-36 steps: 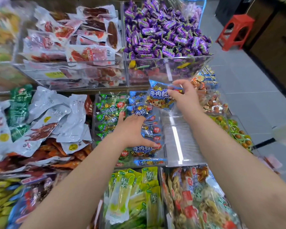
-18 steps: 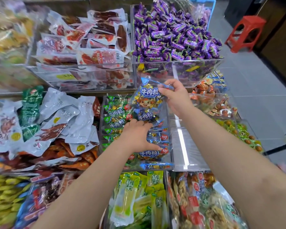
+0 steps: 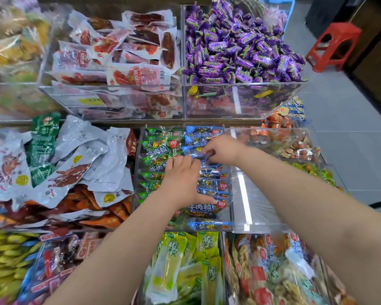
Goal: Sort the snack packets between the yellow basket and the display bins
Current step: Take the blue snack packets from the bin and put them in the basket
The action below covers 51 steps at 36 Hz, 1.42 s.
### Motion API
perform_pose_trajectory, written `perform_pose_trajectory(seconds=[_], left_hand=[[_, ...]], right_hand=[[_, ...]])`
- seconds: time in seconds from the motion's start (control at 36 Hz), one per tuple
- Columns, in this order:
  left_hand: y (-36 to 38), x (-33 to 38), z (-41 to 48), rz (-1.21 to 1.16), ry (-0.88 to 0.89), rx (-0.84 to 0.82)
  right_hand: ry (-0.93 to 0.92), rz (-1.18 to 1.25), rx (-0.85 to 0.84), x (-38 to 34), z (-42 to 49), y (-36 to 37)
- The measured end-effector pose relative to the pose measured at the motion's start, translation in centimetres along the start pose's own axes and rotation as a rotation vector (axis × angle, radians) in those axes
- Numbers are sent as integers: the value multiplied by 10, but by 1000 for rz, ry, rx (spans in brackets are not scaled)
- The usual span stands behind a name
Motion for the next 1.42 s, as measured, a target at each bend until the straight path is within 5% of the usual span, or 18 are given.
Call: perform_pose_trajectory(seconds=[0.17, 0.36, 0.58, 0.69, 0.78, 0.83, 0.94, 1.06, 1.22, 1.42], left_hand=[[-1, 0, 16, 47, 11, -191], [8, -14, 31, 21, -37, -231], [8, -16, 23, -18, -25, -210], [-14, 2, 3, -168, -35, -48], [-30, 24, -22, -448, 17, 230], [-29, 41, -40, -663, 35, 271], [9, 77, -70, -995, 44, 79], [72, 108, -100, -1092, -10, -286], [171, 131, -160, -955, -200, -727], [255, 117, -226, -742, -484, -962]], right_hand=[[52, -102, 3, -4, 8, 4], [263, 365, 340, 22, -23, 3], [557, 953, 494, 33, -74, 35], [721, 1211, 477, 30, -107, 58], [793, 1358, 478, 19, -137, 79], [846, 1418, 503, 12, -158, 93], [972, 1494, 586, -3, -205, 124], [1155, 1427, 674, -20, -267, 157], [1441, 1455, 564, -59, -374, 236], [1840, 1618, 389, -160, -505, 340]])
Point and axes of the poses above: each hand's wrist, its own z-axis towards the middle knuckle, its own y-axis out of the palm, x = y × z, the point moved 5 cm from there along z, towards the middle knuckle, and after that the axes turned 14 degrees about -z, right-handed, at the moved point
